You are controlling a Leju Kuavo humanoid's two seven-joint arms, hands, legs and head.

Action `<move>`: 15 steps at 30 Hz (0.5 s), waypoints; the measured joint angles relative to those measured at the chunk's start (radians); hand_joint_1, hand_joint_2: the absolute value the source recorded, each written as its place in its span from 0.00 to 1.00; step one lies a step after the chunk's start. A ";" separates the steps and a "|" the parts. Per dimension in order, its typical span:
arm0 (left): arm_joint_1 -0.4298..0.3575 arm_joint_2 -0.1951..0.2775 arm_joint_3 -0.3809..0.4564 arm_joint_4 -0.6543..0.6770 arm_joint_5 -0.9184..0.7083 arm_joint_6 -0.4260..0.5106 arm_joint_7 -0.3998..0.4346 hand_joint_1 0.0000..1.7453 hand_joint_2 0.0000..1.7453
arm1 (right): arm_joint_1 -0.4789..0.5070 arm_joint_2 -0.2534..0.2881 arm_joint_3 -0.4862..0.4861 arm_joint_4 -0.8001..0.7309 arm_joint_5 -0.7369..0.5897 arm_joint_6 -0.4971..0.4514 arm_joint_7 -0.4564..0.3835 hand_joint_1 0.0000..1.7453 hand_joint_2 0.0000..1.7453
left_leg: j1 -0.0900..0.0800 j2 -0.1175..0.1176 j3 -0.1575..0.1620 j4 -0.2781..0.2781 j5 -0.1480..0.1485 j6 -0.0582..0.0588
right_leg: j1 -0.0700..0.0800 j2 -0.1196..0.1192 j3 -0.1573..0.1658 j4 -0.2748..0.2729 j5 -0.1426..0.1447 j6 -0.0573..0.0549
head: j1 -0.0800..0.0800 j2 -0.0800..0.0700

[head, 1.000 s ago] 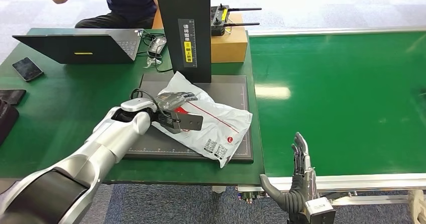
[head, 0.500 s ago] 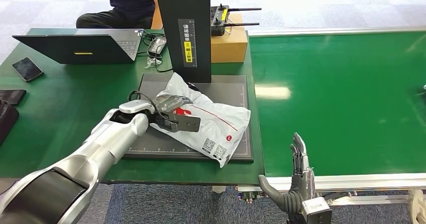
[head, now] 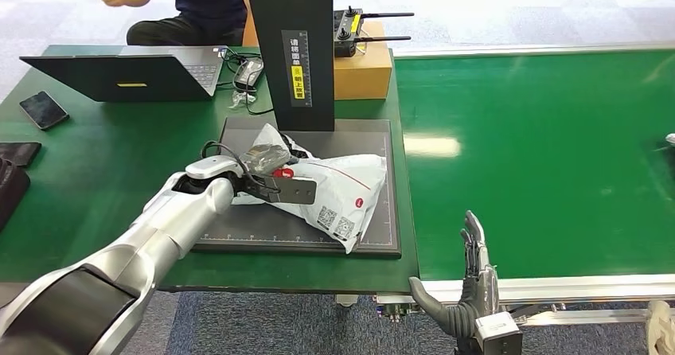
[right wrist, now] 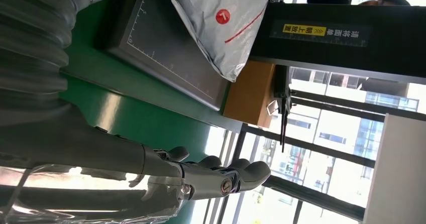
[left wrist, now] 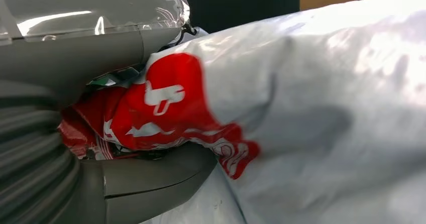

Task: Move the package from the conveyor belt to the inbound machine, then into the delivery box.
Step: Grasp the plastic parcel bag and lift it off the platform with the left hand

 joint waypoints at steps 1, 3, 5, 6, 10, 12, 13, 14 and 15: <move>-0.001 0.003 0.002 -0.002 0.007 0.012 -0.003 1.00 1.00 | 0.001 0.000 0.000 -0.001 0.000 -0.001 0.001 0.00 1.00 | 0.000 0.000 0.000 0.000 0.000 0.000 | 0.000 0.000 0.000 0.000 0.000 0.000 | 0.000 0.000; -0.002 0.013 0.009 -0.010 0.021 0.036 -0.008 1.00 1.00 | 0.004 0.000 0.000 -0.003 0.001 -0.004 0.002 0.00 1.00 | 0.000 0.000 0.000 0.000 0.000 0.000 | 0.000 0.000 0.000 0.000 0.000 0.000 | 0.000 0.000; -0.003 0.026 0.021 -0.020 0.039 0.055 -0.013 1.00 1.00 | 0.007 0.000 -0.001 -0.005 0.003 -0.007 0.003 0.00 1.00 | 0.000 0.000 0.000 0.000 0.000 0.000 | 0.000 0.000 0.000 0.000 0.000 0.000 | 0.000 0.000; -0.004 0.034 0.029 -0.027 0.049 0.063 -0.017 1.00 1.00 | 0.008 0.000 -0.001 -0.006 0.004 -0.007 0.003 0.00 1.00 | 0.000 0.000 0.000 0.000 0.000 0.000 | 0.000 0.000 0.000 0.000 0.000 0.000 | 0.000 0.000; -0.005 0.077 0.078 -0.076 0.114 0.095 -0.050 1.00 1.00 | 0.015 0.001 -0.007 -0.013 0.016 -0.001 0.003 0.00 1.00 | 0.000 0.000 -0.001 0.000 0.000 0.000 | 0.000 0.000 -0.001 0.001 0.000 0.000 | 0.000 0.000; -0.003 0.100 0.112 -0.112 0.145 0.101 -0.065 1.00 1.00 | 0.018 0.003 -0.012 -0.014 0.019 0.005 0.003 0.00 1.00 | 0.001 0.000 -0.001 0.000 0.000 0.000 | 0.000 0.001 -0.001 0.001 0.000 0.000 | 0.000 0.000; -0.001 0.112 0.130 -0.131 0.158 0.102 -0.071 1.00 1.00 | 0.019 0.004 -0.015 -0.014 0.019 0.009 0.003 0.00 1.00 | 0.001 0.000 -0.001 0.000 0.000 0.000 | 0.000 0.001 -0.001 0.001 0.000 0.000 | 0.000 0.000; 0.002 0.121 0.147 -0.149 0.169 0.103 -0.074 1.00 1.00 | 0.019 0.005 -0.017 -0.014 0.020 0.013 0.002 0.00 1.00 | 0.001 0.000 -0.001 0.000 0.000 0.000 | 0.000 0.001 -0.001 0.001 0.000 0.000 | 0.000 0.000; 0.008 0.131 0.165 -0.169 0.183 0.105 -0.078 1.00 1.00 | 0.020 0.006 -0.019 -0.014 0.021 0.016 0.002 0.00 1.00 | 0.001 0.000 -0.001 0.000 0.000 0.000 | 0.000 0.001 -0.001 0.001 0.000 0.000 | 0.000 0.000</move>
